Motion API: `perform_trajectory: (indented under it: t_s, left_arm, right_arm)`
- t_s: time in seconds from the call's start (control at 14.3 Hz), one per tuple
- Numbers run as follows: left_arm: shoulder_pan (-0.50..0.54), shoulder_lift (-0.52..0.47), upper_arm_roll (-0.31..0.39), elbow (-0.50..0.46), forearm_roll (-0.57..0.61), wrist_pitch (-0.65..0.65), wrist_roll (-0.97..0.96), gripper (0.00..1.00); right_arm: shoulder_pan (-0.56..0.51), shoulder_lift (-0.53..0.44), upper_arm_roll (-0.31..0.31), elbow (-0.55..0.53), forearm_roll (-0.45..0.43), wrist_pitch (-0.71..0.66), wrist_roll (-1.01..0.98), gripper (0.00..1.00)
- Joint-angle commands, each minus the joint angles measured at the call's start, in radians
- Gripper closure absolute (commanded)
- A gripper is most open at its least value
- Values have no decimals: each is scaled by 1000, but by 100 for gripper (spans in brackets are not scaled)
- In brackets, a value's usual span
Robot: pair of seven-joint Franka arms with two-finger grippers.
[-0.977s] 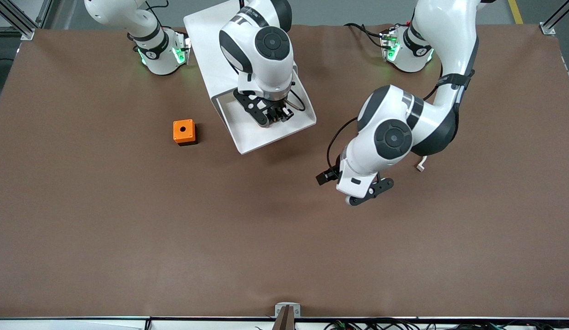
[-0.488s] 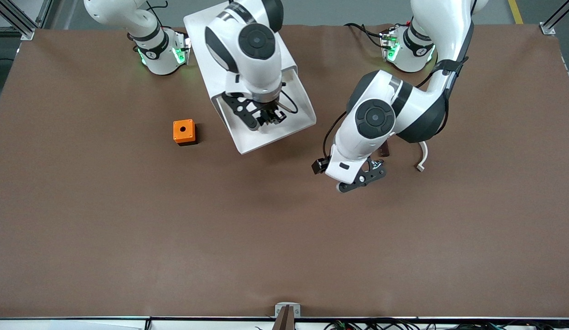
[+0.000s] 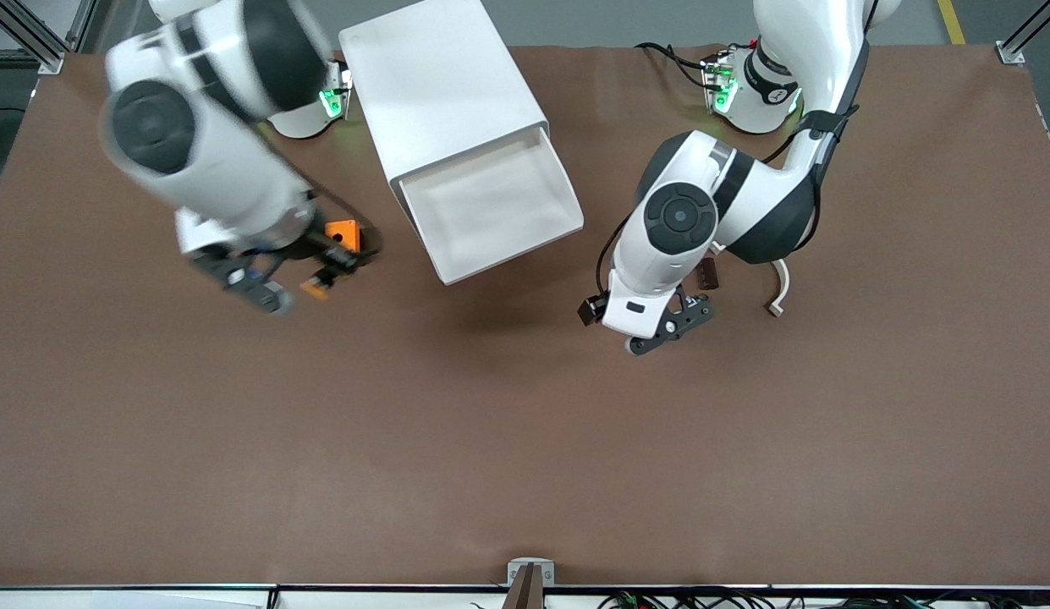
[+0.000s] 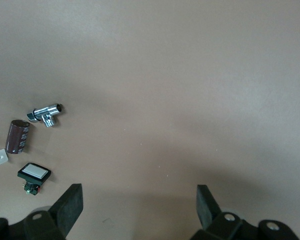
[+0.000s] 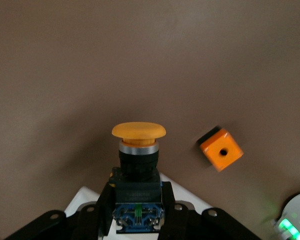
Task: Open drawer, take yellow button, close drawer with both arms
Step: 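Lift the push button out of the drawer with the right gripper, then set the button down with the right gripper while the left gripper shuts the drawer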
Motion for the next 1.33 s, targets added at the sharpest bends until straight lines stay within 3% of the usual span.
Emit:
perform_trajectory:
  t_s: [0.0, 0.28, 0.49, 0.63, 1.05, 1.26]
  left_arm:
    - [-42, 2, -14, -13, 18, 17, -20, 0]
    - [-104, 19, -24, -13, 18, 17, -20, 0]
    - [-154, 25, -24, -13, 15, 17, -18, 0]
    - [-183, 31, -26, -12, 7, 17, -20, 0]
    - [-231, 32, -26, -12, -45, 17, -18, 0]
    - [-259, 31, -26, -10, -118, 17, -17, 0]
  right_arm:
    - [-171, 19, 22, -21, -24, 15, -287, 100]
    - [-363, 58, 22, -87, -55, 115, -619, 100]
    - [-456, 110, 22, -150, -74, 276, -789, 100]
    - [-496, 150, 22, -189, -76, 392, -857, 100]
    - [-567, 282, 23, -223, -73, 567, -950, 100]
    - [-563, 310, 27, -320, -71, 759, -961, 100]
